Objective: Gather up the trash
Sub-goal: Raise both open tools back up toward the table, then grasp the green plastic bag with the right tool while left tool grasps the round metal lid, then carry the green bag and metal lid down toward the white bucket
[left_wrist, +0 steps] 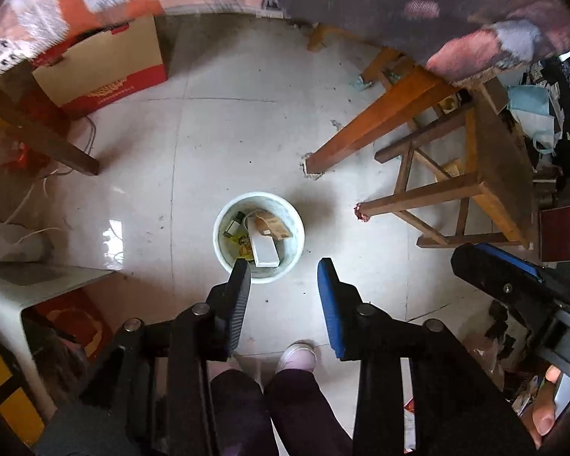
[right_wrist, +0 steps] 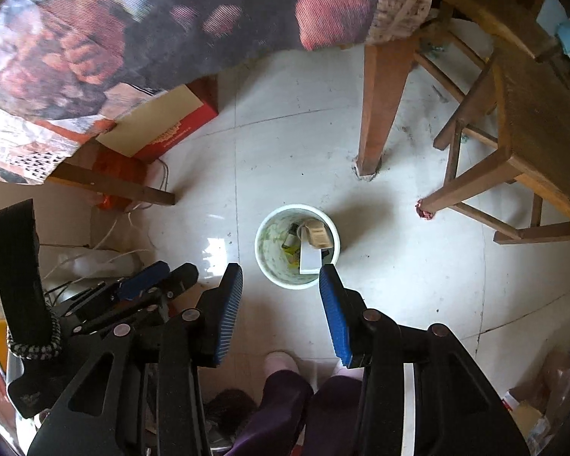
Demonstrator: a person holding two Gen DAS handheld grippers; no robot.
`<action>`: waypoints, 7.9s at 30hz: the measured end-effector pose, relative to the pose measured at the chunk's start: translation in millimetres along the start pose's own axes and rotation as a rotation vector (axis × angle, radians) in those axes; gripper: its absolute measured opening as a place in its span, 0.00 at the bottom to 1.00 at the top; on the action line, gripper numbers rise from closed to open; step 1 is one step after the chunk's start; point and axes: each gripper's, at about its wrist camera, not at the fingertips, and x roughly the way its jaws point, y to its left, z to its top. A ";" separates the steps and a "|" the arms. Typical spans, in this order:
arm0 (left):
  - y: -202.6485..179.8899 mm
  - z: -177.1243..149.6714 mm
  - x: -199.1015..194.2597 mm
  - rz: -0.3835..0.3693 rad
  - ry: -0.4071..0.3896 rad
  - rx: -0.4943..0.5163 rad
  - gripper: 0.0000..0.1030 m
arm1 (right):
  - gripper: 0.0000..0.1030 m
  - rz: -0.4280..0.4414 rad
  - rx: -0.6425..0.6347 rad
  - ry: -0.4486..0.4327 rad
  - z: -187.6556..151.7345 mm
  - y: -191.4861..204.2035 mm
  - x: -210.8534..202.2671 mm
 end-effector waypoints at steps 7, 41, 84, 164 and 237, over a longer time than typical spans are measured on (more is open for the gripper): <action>-4.7 -1.4 -88.3 0.022 -0.067 0.017 0.34 | 0.37 0.006 -0.020 -0.056 1.4 25.5 -59.0; -53.4 -55.8 -496.1 -0.011 -0.699 0.240 0.65 | 0.66 -0.058 -0.135 -0.688 -69.0 151.5 -399.0; -114.5 247.3 -429.2 0.158 -0.701 0.035 0.72 | 0.77 0.021 -0.218 -0.619 223.9 78.0 -378.5; -44.0 394.3 -257.6 0.068 -0.337 0.121 0.01 | 0.28 -0.100 0.001 -0.482 304.0 85.0 -267.7; -27.3 -40.8 -357.0 0.037 -0.498 0.141 0.01 | 0.28 -0.075 -0.128 -0.476 -53.3 115.0 -281.4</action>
